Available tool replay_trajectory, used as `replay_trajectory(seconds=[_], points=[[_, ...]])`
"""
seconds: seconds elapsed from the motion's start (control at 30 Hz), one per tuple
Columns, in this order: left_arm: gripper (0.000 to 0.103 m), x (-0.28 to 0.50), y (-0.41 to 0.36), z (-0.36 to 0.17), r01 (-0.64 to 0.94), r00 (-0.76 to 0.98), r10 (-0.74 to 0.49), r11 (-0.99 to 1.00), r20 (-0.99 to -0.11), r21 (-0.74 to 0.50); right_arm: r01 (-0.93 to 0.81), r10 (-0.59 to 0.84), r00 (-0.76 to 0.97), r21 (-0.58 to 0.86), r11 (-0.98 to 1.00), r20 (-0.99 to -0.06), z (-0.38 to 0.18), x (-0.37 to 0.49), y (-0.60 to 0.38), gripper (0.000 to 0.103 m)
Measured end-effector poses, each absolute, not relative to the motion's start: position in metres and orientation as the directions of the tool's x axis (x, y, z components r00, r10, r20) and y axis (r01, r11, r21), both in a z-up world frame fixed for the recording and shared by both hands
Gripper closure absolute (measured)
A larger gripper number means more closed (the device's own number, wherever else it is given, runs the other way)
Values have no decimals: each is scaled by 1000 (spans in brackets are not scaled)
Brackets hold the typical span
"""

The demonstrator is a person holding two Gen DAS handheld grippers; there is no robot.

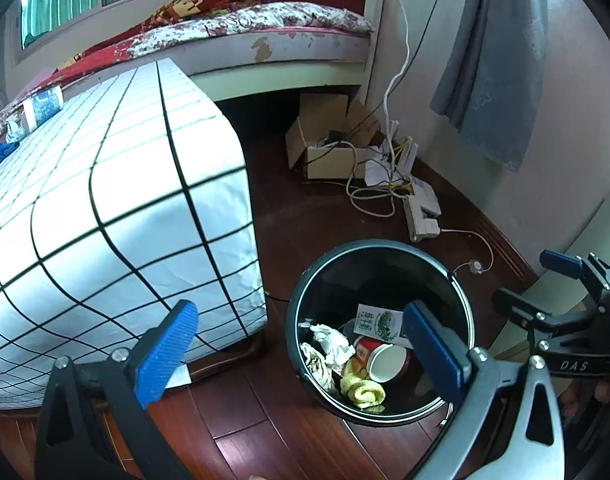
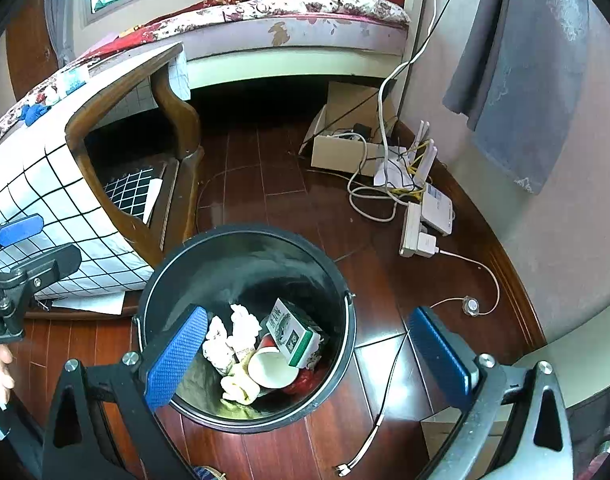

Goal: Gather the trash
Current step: 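Move both tools back toward the remaining table items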

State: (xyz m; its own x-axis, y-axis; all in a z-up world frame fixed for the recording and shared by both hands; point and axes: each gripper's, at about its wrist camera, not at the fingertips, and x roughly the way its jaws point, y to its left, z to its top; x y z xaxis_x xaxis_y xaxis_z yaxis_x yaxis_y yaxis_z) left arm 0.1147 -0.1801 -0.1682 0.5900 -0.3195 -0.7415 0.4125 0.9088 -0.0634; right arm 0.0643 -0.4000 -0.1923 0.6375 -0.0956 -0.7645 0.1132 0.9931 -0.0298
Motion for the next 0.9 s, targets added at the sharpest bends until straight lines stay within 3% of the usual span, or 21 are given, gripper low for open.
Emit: replay_trajectory(seconds=[0.9], points=[[0,119,-92,-107,275,725,-267,957,-634,-89,-42,-15,745,-69,997,-667,-110,88,-310,1]])
